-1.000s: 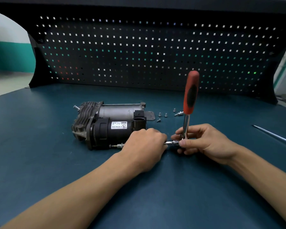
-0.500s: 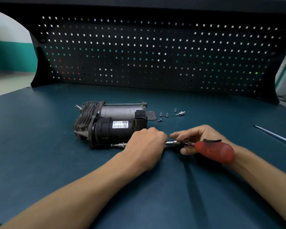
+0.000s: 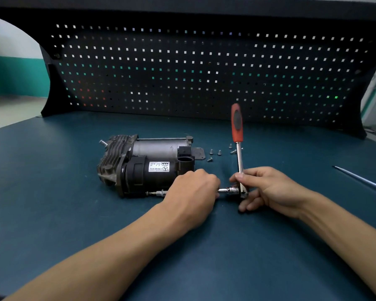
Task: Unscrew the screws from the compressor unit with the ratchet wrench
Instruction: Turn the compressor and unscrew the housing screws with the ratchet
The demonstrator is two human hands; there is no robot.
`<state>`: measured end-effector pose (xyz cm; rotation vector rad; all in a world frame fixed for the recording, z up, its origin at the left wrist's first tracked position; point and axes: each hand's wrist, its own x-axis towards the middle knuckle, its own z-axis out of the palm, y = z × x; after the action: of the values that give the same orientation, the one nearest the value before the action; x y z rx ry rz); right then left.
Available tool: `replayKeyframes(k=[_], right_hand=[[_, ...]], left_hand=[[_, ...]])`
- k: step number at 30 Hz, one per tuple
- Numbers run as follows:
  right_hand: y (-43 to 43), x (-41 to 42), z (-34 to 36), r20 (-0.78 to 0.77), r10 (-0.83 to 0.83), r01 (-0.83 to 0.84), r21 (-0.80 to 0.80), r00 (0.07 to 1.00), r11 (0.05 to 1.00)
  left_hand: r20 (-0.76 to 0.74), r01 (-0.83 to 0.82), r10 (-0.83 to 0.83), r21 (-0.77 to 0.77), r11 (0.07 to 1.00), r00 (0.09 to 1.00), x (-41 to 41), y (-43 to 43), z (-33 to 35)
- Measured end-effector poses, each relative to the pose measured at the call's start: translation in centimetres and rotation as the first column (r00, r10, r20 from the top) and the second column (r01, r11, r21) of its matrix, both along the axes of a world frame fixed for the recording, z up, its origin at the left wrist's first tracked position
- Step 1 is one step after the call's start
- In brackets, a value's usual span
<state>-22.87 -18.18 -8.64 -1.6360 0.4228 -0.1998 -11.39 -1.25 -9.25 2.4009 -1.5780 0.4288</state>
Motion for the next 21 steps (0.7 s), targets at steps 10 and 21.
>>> replayKeyframes(k=[10, 21], right_hand=[[-0.49, 0.20, 0.08, -0.097, 0.047, -0.046, 0.008, 0.994, 0.999], [-0.58, -0.59, 0.46, -0.020, 0.082, -0.083, -0.002, 0.996, 0.997]], left_hand=[[0.018, 0.003, -0.003, -0.008, 1.000, 1.000, 0.05, 0.18, 0.32], [0.055, 0.011, -0.014, 0.065, 0.998, 0.998, 0.19, 0.21, 0.22]])
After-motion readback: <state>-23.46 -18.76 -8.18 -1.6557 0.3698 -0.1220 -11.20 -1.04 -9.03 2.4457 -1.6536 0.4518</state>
